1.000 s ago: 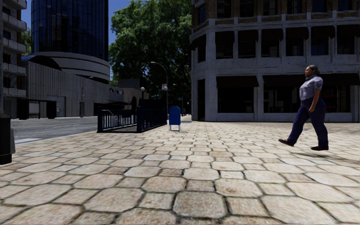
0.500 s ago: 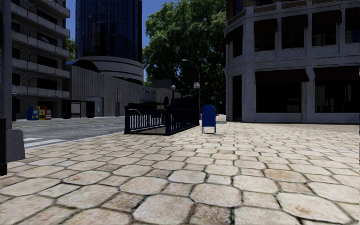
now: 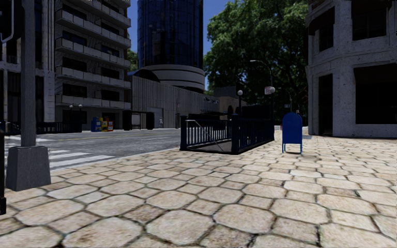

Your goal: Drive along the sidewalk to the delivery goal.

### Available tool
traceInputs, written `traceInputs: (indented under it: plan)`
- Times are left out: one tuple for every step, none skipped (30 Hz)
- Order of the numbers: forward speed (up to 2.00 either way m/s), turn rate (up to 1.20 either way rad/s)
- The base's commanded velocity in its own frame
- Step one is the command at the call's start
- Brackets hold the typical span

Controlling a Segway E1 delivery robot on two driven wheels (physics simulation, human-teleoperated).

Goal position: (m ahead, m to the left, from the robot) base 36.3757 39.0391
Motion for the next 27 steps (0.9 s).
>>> traceInputs:
  plan:
    - [2.0, 0.49]
    - [2.0, 0.48]
    - [2.0, 0.48]
    - [2.0, 0.48]
    - [2.0, 0.48]
    - [2.0, 0.48]
    - [2.0, 0.48]
    - [2.0, 0.48]
    - [2.0, 0.48]
    - [2.0, 0.48]
    - [2.0, 0.48]
    - [2.0, 0.48]
    - [2.0, 0.48]
    - [2.0, 0.48]
    - [2.0, 0.48]
    - [2.0, 0.48]
    - [2.0, 0.52]
    - [2.0, 0.57]
    - [2.0, 0.59]
    - [2.0, 0.59]
    - [2.0, 0.59]
    - [2.0, 0.59]
    - [2.0, 0.59]
    - [2.0, 0.59]
    - [2.0, 0.59]
    - [2.0, 0.59]
    - [2.0, 0.59]
